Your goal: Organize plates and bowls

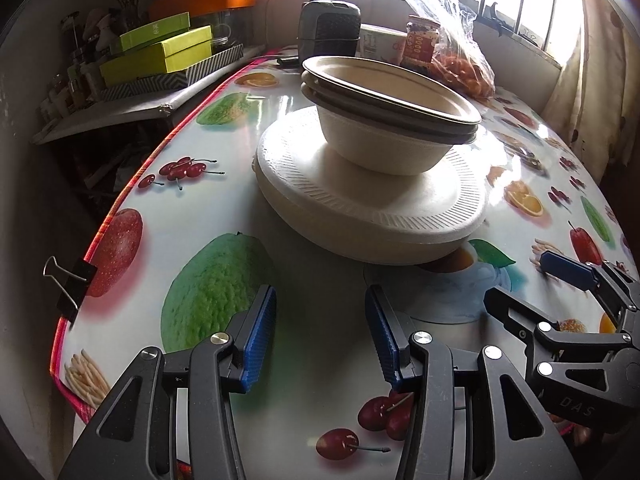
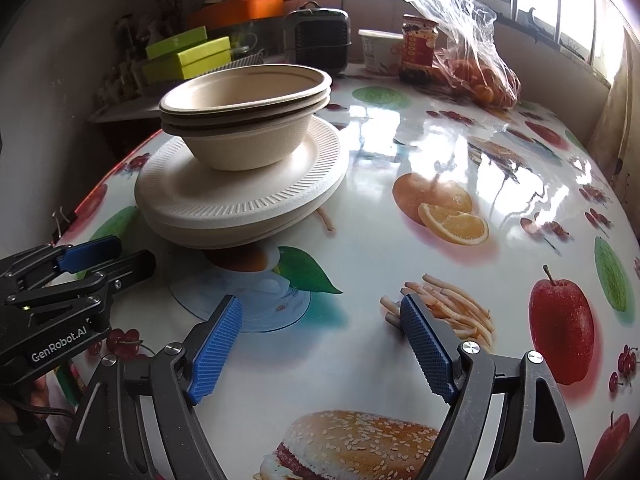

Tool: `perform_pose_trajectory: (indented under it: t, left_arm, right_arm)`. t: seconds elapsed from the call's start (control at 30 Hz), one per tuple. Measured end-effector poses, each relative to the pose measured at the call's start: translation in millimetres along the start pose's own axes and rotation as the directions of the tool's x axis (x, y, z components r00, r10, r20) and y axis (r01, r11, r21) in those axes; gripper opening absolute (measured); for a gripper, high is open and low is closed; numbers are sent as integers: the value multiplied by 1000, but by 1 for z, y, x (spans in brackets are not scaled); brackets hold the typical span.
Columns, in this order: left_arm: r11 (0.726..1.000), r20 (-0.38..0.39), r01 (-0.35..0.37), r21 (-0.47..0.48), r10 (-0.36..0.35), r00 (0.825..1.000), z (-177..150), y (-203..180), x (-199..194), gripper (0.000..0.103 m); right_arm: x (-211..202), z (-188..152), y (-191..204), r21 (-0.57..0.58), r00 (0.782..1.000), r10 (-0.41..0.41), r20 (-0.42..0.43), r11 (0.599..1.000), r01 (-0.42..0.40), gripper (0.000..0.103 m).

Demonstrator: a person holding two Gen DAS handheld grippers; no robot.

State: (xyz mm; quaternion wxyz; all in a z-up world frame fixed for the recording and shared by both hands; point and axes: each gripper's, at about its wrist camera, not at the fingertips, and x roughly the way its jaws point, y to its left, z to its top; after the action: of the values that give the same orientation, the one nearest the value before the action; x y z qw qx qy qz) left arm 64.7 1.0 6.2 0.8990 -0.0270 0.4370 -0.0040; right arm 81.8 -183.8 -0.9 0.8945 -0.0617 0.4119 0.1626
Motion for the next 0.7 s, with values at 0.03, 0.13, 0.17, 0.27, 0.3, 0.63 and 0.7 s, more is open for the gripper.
perform_pose_trajectory:
  t: [0.03, 0.13, 0.17, 0.27, 0.3, 0.63, 0.7]
  left_arm:
    - [1000, 0, -1, 2, 1, 1000, 0, 0, 0, 49]
    - [1000, 6, -1, -3, 1, 1000, 0, 0, 1, 50]
    - [1000, 7, -5, -1, 5, 1000, 0, -1, 1, 50]
    - [1000, 6, -14, 15, 14, 1000, 0, -3, 2, 54]
    - [1000, 6, -14, 18, 14, 1000, 0, -4, 2, 55]
    - [1000, 13, -10, 20, 10, 1000, 0, -3, 3, 60]
    - [1000, 13, -12, 22, 12, 1000, 0, -4, 3, 61]
  right_arm:
    - [0, 0, 1, -6, 1000, -7, -1, 1000, 7, 83]
    - [1, -1, 3, -11, 1000, -12, 1, 1000, 12, 85]
    - [1, -1, 4, -10, 1000, -13, 1, 1000, 13, 85]
    - [1, 0, 4, -5, 1000, -18, 5, 1000, 18, 87]
    - [2, 0, 3, -2, 1000, -23, 6, 1000, 23, 89]
    - [2, -2, 0, 7, 999, -32, 9, 999, 32, 95]
    - [2, -2, 0, 7, 999, -32, 9, 999, 32, 95]
